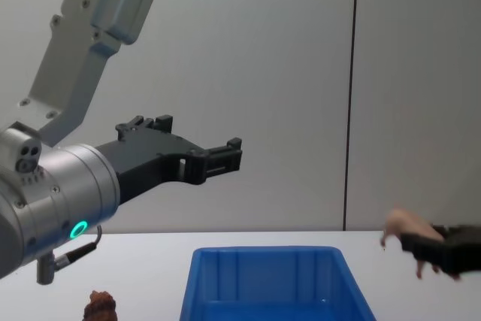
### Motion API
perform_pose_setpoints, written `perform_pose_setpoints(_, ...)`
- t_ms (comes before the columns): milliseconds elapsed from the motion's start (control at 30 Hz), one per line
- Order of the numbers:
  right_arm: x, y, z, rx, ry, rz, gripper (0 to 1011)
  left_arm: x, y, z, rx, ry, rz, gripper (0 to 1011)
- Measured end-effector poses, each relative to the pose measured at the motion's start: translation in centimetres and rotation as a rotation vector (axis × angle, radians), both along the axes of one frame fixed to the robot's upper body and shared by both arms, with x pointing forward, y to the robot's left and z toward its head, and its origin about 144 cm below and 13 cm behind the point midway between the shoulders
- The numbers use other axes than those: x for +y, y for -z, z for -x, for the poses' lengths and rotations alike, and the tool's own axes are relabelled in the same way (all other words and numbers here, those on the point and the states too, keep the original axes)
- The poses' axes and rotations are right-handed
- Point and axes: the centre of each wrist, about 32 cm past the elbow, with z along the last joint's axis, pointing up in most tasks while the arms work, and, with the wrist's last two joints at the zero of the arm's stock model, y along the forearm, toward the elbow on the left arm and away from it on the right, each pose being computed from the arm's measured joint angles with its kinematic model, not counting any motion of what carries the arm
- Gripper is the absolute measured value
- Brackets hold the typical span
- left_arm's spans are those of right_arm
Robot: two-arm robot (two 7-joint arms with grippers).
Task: Pick up the two dolls from the table and place them into the box.
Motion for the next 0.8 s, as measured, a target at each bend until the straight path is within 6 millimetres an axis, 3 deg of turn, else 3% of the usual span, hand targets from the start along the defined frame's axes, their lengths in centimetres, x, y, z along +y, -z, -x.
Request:
perform_pose_setpoints(367, 2.0, -2.2, -1.1, -0.069, -0.137, -0.022, 362, 0.0, 0.0, 0.0, 0.000, 0.000, 0.000, 1001)
perform_pose_setpoints(667, 4.1, -2.9, -1.9, -0.050, -0.234, -0.029, 362, 0.0, 0.0, 0.0, 0.000, 0.000, 0.000, 1001)
perform_pose_setpoints(800, 4.7, -2.9, -2.2, -0.037, -0.262, -0.028, 430, 0.0, 0.0, 0.0, 0.000, 0.000, 0.000, 1001)
